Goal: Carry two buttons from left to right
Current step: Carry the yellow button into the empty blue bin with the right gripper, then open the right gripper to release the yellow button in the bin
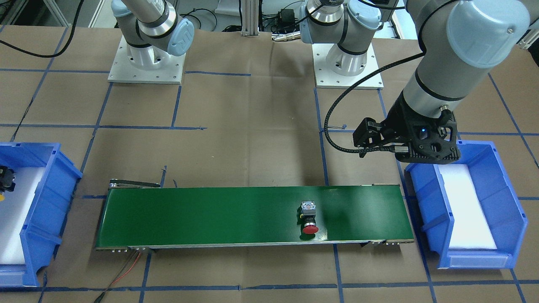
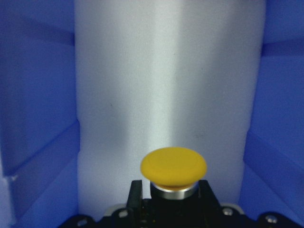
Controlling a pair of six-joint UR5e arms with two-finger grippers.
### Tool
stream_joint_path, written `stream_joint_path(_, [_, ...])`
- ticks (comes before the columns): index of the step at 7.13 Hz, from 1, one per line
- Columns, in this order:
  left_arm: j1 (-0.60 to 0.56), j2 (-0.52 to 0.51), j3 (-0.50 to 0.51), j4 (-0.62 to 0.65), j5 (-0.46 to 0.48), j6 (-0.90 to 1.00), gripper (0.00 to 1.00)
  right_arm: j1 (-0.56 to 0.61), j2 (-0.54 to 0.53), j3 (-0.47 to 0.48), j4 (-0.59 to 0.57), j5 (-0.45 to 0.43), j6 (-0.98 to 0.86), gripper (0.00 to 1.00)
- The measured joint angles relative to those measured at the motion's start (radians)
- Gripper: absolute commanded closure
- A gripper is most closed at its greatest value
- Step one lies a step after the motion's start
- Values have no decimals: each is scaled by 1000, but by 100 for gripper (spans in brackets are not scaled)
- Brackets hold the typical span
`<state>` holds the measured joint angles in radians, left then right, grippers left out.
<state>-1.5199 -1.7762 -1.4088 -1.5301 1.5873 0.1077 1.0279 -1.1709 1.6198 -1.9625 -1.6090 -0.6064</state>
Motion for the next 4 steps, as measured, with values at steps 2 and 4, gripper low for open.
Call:
stream_joint_path(2, [0,-1,-1,2,-1,1,1,-1,41,10,-9,-1,-2,96])
stream_joint_path(4, [0,-1,-6,3,0,1,1,-1,69,20,-10,-8,-3,62])
